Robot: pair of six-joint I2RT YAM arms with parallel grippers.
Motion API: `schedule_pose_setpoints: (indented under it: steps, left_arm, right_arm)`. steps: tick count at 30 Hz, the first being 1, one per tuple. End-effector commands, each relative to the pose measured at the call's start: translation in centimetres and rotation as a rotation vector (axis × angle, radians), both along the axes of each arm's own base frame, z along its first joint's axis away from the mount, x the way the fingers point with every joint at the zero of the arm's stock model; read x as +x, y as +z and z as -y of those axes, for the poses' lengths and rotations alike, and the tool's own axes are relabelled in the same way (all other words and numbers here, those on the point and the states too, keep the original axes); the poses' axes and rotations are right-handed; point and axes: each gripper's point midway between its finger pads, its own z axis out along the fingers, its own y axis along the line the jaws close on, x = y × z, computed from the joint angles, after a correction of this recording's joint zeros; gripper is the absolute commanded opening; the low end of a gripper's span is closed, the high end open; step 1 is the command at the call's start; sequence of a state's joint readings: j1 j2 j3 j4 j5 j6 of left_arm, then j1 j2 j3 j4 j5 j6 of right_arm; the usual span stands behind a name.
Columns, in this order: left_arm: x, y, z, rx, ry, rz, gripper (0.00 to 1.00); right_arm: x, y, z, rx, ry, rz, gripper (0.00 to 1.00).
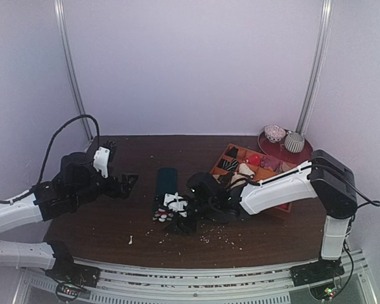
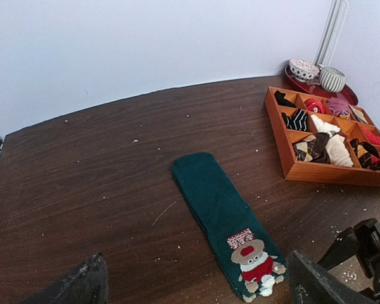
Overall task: Roll the socks
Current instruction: Move the right arm with a pair of socks to the center of the board.
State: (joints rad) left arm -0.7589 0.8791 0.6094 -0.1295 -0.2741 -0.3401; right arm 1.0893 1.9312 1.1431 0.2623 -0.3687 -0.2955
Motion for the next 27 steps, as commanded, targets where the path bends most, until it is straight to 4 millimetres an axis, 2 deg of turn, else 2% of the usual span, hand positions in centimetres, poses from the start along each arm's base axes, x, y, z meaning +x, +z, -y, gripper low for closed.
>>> schedule_pose_setpoints:
  steps: [1,7,13,18,24,27]
  left_arm:
    - [0.4,0.2,-0.6,-0.03,0.043,0.015,0.98]
    - [0.4,0.1,-0.9,-0.025,0.059,0.017,0.98]
    - [0.5,0.0,-1.3,-0.023,0.078,0.017,0.98]
    - [0.4,-0.1,-1.3,-0.025,0.079,0.012,0.98]
    - [0.4,-0.2,-1.5,-0.022,0.087,0.011,0.98]
    - [0.5,-0.4,-1.4,-0.016,0.086,0.007,0.98]
  right_arm:
    - [0.8,-0.3,-1.4,-0.029,0.032,0.083,0.58]
    - [1.7,-3.8,-1.9,-0.118,0.049,0.08,0.53]
    - [4.0,-4.9,-1.7,-0.125,0.011,0.061,0.53]
    - [4.5,-5.7,-1.3,-0.159,0.01,0.073,0.53]
    - [3.8,-2.1,-0.7,-0.099,0.017,0.1,0.51]
    - [3.8,-1.0,-0.5,-0.083,0.019,0.121,0.51]
